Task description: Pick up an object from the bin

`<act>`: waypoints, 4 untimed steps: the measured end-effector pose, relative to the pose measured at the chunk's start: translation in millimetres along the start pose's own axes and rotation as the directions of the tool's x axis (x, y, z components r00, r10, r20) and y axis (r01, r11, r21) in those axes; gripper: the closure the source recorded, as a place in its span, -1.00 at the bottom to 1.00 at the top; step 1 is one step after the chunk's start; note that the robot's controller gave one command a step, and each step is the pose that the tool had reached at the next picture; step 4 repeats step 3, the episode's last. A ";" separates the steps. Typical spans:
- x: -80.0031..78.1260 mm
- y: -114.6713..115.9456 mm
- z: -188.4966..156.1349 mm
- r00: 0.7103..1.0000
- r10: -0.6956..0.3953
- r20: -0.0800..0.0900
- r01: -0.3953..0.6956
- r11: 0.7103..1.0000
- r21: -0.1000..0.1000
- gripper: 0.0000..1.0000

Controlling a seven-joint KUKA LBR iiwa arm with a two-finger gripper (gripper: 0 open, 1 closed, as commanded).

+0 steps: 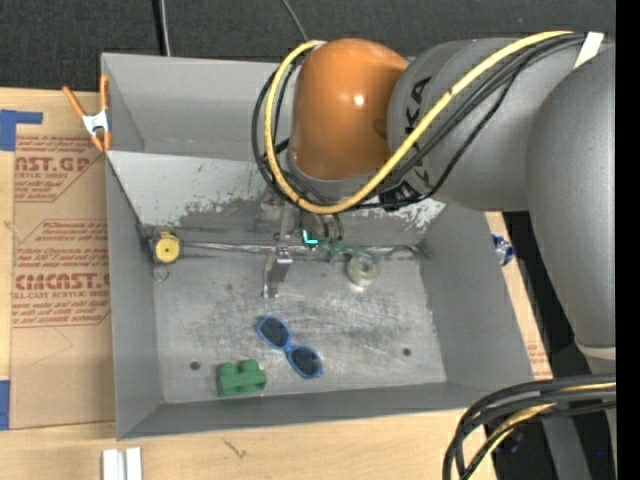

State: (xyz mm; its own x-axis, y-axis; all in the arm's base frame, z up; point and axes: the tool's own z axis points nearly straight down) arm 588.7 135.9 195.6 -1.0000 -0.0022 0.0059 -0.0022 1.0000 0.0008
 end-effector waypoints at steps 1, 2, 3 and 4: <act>66.0 -49.5 120.9 0.990 -0.143 0.014 0.143 0.990 0.001 -1.00; 65.2 -48.6 117.8 0.990 -0.144 0.010 0.144 0.990 0.001 1.00; 75.1 -51.8 -13.6 0.992 -0.124 0.015 0.124 0.992 0.002 1.00; 75.1 -51.8 -13.6 0.992 -0.124 0.015 0.124 0.992 0.002 1.00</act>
Offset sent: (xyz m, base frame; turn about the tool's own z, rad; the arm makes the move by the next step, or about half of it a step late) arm -0.0674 -0.0495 -0.1196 -0.1446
